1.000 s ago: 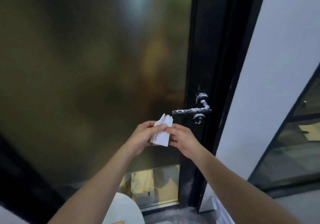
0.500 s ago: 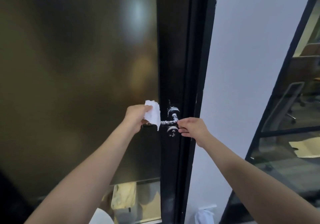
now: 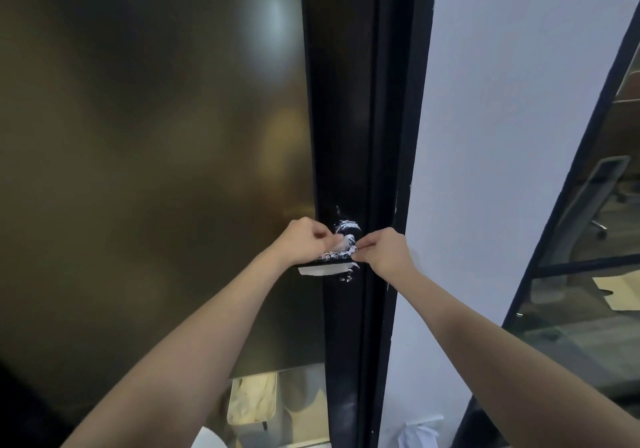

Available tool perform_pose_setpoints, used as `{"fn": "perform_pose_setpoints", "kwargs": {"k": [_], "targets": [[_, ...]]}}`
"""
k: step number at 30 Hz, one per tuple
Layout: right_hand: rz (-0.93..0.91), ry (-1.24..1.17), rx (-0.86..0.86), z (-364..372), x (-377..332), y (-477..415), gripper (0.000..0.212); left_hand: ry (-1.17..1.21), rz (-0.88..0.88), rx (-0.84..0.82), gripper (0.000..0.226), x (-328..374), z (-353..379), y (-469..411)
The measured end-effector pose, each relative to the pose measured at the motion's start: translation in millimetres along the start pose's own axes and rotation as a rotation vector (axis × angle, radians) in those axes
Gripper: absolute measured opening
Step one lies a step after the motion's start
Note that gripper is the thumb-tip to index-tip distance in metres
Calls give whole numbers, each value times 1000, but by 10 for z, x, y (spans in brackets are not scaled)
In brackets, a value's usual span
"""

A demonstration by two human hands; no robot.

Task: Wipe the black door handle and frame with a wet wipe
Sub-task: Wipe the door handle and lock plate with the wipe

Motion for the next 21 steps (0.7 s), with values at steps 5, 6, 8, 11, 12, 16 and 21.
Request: {"fn": "perform_pose_setpoints", "kwargs": {"k": [5, 6, 8, 11, 12, 16, 21], "targets": [[39, -17, -26, -10, 21, -102, 26, -34, 29, -103, 17, -123, -53, -48], [52, -21, -29, -9, 26, -111, 27, -37, 34, -117, 17, -163, -72, -46], [70, -35, -33, -7, 30, -110, 27, -27, 22, -125, 19, -233, -125, -39], [92, -66, -45, -21, 41, -105, 27, -41, 7, -106, 16, -282, -197, -64], [99, -77, -53, -26, 45, -104, 27, -50, -6, -108, 14, -297, -220, -77], [114, -92, -73, -30, 52, -95, 27, 26, -90, -73, 4, -336, -318, -150], [126, -70, -106, -64, 29, -105, 27, 74, -6, -67, 11, -148, -166, -174]]}}
Point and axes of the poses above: each hand's wrist, its own y-axis away from the middle knuckle, its own z-axis out of the palm, x = y × z, the point moved 1 cm from there along -y, towards the middle knuckle
